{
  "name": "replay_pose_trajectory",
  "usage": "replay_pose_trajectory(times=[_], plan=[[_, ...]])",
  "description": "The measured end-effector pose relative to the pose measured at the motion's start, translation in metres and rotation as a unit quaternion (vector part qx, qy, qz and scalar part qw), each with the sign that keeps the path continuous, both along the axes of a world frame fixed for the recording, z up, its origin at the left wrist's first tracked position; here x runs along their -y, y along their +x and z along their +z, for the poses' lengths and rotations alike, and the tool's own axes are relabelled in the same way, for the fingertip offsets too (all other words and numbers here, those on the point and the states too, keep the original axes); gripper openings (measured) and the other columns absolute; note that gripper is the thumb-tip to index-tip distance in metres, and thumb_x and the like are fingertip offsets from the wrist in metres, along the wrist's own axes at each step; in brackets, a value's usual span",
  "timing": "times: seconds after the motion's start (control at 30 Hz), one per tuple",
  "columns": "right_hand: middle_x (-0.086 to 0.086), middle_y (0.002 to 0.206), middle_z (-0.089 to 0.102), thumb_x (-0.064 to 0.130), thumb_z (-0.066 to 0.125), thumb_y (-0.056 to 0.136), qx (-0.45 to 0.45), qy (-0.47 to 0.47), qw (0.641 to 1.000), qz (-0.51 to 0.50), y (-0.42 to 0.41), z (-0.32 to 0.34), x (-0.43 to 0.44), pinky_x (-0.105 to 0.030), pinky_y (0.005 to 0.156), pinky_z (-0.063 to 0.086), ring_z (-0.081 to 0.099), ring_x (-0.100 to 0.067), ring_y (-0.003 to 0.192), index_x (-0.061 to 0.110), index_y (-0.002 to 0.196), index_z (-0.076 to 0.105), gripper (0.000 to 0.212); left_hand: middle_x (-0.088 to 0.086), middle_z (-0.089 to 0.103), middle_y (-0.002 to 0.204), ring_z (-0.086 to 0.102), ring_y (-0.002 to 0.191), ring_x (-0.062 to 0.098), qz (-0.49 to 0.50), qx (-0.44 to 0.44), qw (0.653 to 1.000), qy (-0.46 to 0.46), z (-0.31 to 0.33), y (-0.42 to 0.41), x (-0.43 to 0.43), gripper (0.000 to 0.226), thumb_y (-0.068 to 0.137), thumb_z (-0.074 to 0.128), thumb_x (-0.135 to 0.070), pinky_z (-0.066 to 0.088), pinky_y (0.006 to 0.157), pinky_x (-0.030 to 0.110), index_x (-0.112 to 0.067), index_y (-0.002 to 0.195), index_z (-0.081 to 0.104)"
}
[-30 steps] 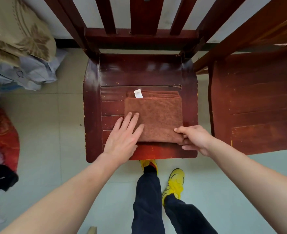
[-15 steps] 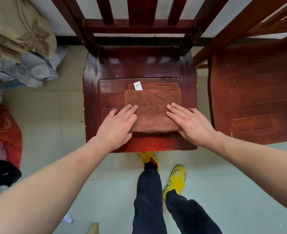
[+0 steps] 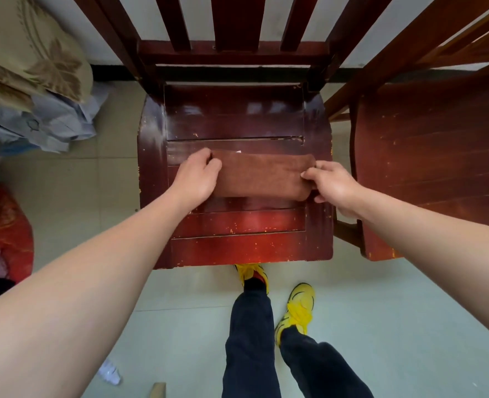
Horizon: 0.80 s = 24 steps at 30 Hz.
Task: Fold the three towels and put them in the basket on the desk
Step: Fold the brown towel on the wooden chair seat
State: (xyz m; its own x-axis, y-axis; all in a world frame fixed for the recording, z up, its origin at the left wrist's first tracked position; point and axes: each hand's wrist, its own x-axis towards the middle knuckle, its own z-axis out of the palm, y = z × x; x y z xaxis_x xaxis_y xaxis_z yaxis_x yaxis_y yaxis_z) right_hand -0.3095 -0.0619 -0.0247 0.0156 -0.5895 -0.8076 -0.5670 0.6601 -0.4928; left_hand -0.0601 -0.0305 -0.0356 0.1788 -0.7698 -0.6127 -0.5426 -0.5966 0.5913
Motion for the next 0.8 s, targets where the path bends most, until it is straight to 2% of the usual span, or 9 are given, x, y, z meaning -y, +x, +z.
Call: replay_pose_trajectory(times=[0.1,0.17,0.27,0.37,0.43,0.5,0.6,0.7,0.8], plan=[[-0.011,0.100,0.065,0.023,0.044,0.094,-0.096,-0.089,0.991,-0.013,0.002,-0.012,-0.006,-0.038,0.080,0.048,0.058,-0.026,0.087,0.016,0.096,0.058,0.016,0.007,0.069,0.071,0.067,0.071,0.030,0.005,0.042,0.999,0.016,-0.022,0.004,0.003,0.013,0.092,0.037,-0.024,0.055,0.076,0.041,-0.020,0.087,0.049],[-0.014,0.113,0.063,0.021,0.040,0.097,-0.155,-0.124,0.980,0.014,0.002,-0.013,-0.011,-0.033,0.084,0.042,0.058,-0.032,0.103,0.009,0.114,0.056,0.026,0.007,0.069,0.067,0.066,0.070,0.032,0.012,0.076,0.997,-0.020,-0.029,0.006,-0.004,0.018,0.090,0.034,-0.031,0.054,0.074,0.043,-0.022,0.088,0.049],[-0.018,0.114,0.064,0.022,0.039,0.100,-0.206,-0.164,0.963,0.053,0.005,-0.013,-0.017,-0.035,0.080,0.040,0.058,-0.038,0.105,0.006,0.121,0.051,0.029,0.012,0.067,0.090,0.060,0.088,0.035,0.070,0.122,0.979,-0.148,-0.017,-0.005,-0.010,0.026,0.095,0.036,-0.030,0.046,0.078,0.042,-0.013,0.098,0.055],[-0.018,0.112,0.066,0.025,0.040,0.101,-0.213,-0.179,0.958,0.068,0.009,-0.010,-0.026,-0.036,0.078,0.042,0.060,-0.039,0.103,0.009,0.127,0.048,0.032,0.012,0.058,0.118,0.051,0.110,0.032,-0.103,0.180,0.940,-0.271,0.002,-0.026,-0.015,0.030,0.096,0.044,-0.028,0.042,0.086,0.041,-0.011,0.114,0.062],[-0.013,0.117,0.066,0.027,0.041,0.101,-0.201,-0.170,0.962,0.073,0.010,-0.005,-0.033,-0.034,0.078,0.042,0.061,-0.037,0.106,0.014,0.136,0.043,0.037,0.013,0.047,0.142,0.042,0.130,0.032,-0.278,0.194,0.905,-0.255,-0.006,-0.032,-0.022,0.040,0.097,0.041,-0.033,0.038,0.095,0.043,-0.016,0.130,0.056],[-0.009,0.125,0.062,0.026,0.047,0.099,-0.210,-0.157,0.961,0.093,0.009,0.005,-0.036,-0.036,0.084,0.045,0.059,-0.033,0.112,0.020,0.144,0.034,0.047,0.014,0.033,0.153,0.030,0.141,0.032,-0.378,0.208,0.884,-0.180,-0.018,-0.033,-0.033,0.050,0.099,0.031,-0.039,0.035,0.105,0.047,-0.019,0.144,0.042],[-0.002,0.140,0.051,0.020,0.054,0.093,-0.248,-0.219,0.938,0.104,0.009,0.016,-0.029,-0.040,0.099,0.041,0.045,-0.024,0.129,0.024,0.147,0.034,0.057,0.018,0.028,0.155,0.025,0.144,0.033,-0.401,0.225,0.878,-0.136,-0.027,-0.032,-0.052,0.055,0.100,0.026,-0.041,0.031,0.111,0.049,-0.017,0.149,0.031],[-0.003,0.150,0.042,0.025,0.042,0.098,-0.209,-0.347,0.905,0.130,0.023,0.008,-0.018,-0.043,0.109,0.031,0.032,-0.021,0.142,0.021,0.141,0.046,0.044,0.020,0.029,0.154,0.025,0.144,0.035,-0.395,0.233,0.879,-0.131,-0.030,-0.036,-0.059,0.055,0.100,0.027,-0.040,0.032,0.111,0.051,-0.015,0.149,0.030],[-0.006,0.160,0.027,0.041,0.029,0.104,-0.217,-0.303,0.897,0.239,0.029,-0.022,-0.018,-0.047,0.116,0.023,0.015,-0.022,0.150,0.022,0.145,0.043,0.048,0.019,0.028,0.155,0.022,0.145,0.034,-0.390,0.233,0.882,-0.125,-0.032,-0.037,-0.061,0.057,0.100,0.027,-0.042,0.030,0.112,0.052,-0.014,0.150,0.026]])
